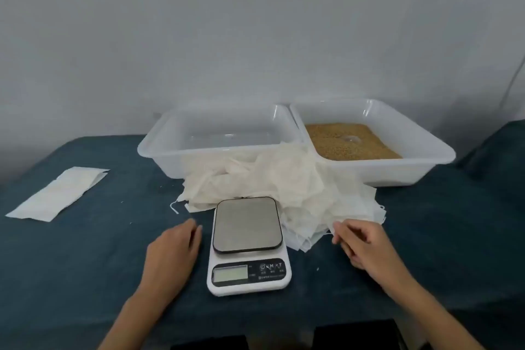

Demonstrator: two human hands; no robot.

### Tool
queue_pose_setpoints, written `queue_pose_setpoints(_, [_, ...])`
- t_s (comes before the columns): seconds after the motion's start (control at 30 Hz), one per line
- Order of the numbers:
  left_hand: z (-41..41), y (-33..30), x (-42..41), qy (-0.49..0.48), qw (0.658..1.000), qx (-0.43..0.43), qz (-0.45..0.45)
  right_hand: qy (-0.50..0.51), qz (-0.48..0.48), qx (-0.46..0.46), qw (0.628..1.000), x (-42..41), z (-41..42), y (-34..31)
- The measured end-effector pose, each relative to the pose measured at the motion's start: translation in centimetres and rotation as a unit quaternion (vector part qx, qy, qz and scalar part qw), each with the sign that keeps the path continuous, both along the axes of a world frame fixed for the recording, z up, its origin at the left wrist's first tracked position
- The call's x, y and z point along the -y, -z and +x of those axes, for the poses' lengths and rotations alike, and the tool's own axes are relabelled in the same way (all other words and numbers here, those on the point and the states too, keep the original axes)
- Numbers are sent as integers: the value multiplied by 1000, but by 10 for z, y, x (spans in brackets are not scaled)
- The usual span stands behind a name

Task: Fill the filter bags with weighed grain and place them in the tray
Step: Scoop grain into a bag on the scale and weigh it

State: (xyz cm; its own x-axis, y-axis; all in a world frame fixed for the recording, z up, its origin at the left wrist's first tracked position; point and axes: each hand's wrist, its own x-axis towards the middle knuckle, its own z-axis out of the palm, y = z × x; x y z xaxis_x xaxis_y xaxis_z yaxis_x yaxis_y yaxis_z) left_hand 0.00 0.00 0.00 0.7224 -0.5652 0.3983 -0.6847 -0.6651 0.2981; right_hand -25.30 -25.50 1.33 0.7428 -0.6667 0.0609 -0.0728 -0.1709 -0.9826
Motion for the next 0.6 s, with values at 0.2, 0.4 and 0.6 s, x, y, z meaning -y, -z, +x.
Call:
queue_pose_setpoints(0.2, [-16,-18,6,25,994,5,-103,7,-49,-27,998,-1,3,5])
queue_pose_setpoints(0.4, [-46,-77,81,238,964,19,-113,7,-40,-27,999,1,4,6])
queue_pose_setpoints(0.6, [-43,-93,146,266,938,124,186,9,-34,-25,999,0,3,4])
